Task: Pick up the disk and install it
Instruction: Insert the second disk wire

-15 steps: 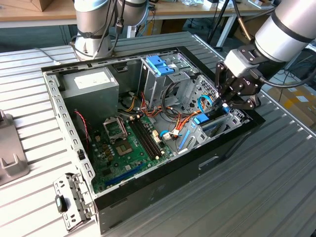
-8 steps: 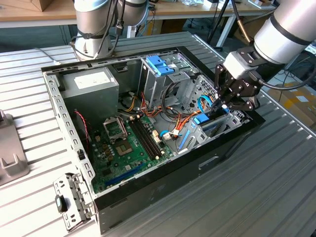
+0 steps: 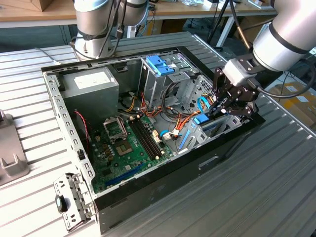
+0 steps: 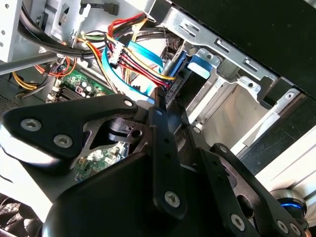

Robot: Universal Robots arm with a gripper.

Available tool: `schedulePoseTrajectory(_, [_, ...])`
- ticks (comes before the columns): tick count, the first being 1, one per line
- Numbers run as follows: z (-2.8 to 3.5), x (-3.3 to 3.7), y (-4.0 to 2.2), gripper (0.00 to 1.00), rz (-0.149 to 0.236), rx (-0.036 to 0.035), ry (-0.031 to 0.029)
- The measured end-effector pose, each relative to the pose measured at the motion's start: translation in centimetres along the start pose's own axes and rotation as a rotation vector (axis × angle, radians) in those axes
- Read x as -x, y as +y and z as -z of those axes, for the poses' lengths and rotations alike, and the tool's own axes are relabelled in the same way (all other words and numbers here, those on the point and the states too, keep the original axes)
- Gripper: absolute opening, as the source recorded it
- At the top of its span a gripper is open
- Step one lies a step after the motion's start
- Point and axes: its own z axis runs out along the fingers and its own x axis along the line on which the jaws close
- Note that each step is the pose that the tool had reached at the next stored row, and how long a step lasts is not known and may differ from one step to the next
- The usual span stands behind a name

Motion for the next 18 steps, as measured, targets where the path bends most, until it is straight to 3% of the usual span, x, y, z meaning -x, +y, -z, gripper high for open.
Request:
schedulePoseTrajectory(6, [0.09,-0.06,0.0,0.24,0.0,-0.0001,-0.0008])
schedulePoseTrajectory(10, [1.77,0.22,0.02,0.24,0.0,0.0,-0.0012])
schedulePoseTrajectory(12, [2.04,0.28,0.02,0.24,0.0,0.0,-0.0018])
schedulePoseTrajectory(13, [2.03,0.3,0.02,0.24,0.0,0.0002,-0.0046])
schedulePoseTrajectory(16, [1.96,0.48,0.03,0.22,0.0,0.0013,-0.0227])
schedulePoseTrajectory(17, [1.85,0.51,0.03,0.11,0.0,0.0029,-0.0269])
schedulePoseTrajectory(18, [1.75,0.5,0.03,0.11,0.0,0.0043,-0.0276])
